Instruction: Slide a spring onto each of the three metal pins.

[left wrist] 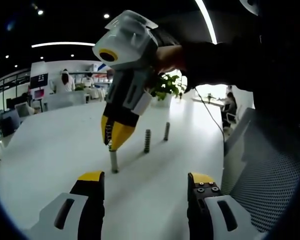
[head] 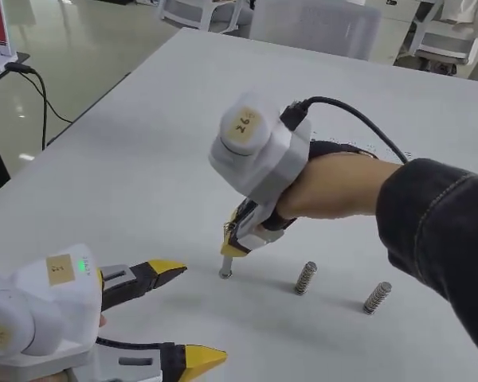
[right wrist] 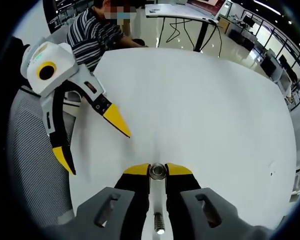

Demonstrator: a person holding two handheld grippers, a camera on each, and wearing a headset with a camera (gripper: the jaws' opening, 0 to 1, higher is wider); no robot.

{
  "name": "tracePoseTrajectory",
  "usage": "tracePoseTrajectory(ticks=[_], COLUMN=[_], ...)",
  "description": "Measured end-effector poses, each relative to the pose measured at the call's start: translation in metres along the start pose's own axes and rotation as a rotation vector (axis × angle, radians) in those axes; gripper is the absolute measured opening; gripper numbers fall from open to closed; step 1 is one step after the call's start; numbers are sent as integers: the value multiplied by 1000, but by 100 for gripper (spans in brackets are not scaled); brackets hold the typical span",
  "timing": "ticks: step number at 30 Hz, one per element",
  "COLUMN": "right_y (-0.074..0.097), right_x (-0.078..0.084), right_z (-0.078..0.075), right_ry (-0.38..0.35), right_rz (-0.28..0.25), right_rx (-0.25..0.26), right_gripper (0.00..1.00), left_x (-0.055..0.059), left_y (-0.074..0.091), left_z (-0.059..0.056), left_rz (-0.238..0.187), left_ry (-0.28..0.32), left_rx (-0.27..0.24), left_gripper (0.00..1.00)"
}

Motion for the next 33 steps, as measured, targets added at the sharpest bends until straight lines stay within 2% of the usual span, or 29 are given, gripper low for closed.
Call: tracePoseTrajectory(ticks=[15,33], right_y=[-22,-30], right_x=[12,22], right_z=[3,15], right_ry=[-37,-47], right_rz=[28,58], right_rx=[-21,-44], right_gripper=[9,9], left_x=[1,2], left_y=[2,3], left_z=[2,2], left_rz=[0,7], left_ry=[3,4], left_rx=[-8,-7], left_gripper=[62,62])
Point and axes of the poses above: the centre of the closed fingertips' face, and the gripper's own axes: y roughly backward along the fingers, z roughly to its left, x roughly out of its underside, the point moved 7 cm from there along y, roughly backward along the fingers, and after that the axes turned 14 degrees about x, right-handed, at the moved point
